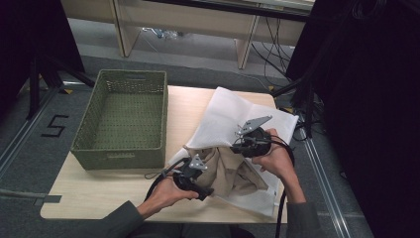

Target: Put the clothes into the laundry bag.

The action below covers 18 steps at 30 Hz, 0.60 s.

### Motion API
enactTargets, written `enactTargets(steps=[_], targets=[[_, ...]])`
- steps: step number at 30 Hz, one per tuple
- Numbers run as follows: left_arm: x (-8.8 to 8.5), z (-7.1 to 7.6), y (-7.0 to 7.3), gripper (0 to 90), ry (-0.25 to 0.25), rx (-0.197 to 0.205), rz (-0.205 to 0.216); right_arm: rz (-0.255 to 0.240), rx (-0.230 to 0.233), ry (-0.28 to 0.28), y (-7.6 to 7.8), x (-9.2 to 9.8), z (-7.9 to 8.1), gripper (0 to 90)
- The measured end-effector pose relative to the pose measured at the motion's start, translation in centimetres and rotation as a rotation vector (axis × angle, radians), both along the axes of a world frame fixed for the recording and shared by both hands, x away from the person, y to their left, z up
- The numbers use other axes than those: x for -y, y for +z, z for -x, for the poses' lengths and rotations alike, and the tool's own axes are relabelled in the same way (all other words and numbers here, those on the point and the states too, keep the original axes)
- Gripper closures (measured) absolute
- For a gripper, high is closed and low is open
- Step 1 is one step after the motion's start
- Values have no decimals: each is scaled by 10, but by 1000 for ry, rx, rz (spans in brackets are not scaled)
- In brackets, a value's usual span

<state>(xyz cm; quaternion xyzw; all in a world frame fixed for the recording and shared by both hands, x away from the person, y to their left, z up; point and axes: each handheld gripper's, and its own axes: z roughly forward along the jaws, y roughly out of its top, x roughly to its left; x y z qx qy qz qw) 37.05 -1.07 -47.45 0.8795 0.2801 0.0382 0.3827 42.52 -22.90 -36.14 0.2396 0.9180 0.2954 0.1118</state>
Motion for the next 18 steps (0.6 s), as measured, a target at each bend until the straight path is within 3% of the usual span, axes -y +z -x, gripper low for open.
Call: enactTargets(steps=[2, 4, 6, 11, 14, 15, 18], targets=[[9, -7, -4, 532, -24, 9, 2, -1, -1, 3, -1, 0, -1, 888], [17, -15, -7, 719, -32, -6, 23, -5, 0, 7, -1, 0, -2, 888], [26, -22, -7, 822, -21, 12, 27, -2, 2, 8, -1, 2, -2, 888], [45, -40, 4, 857, 24, 61, 67, -4, 4, 1, 0, 4, -1, 888], [52, -54, 15, 857, 60, 118, 76, -11, 6, 4, 2, 5, 0, 888], [54, -56, 16, 856, 83, 123, 97, -10, 10, 5, 2, 6, -1, 888], [58, -66, 10, 844, 116, 118, 104, -9, 12, 3, 2, 7, -2, 888]])
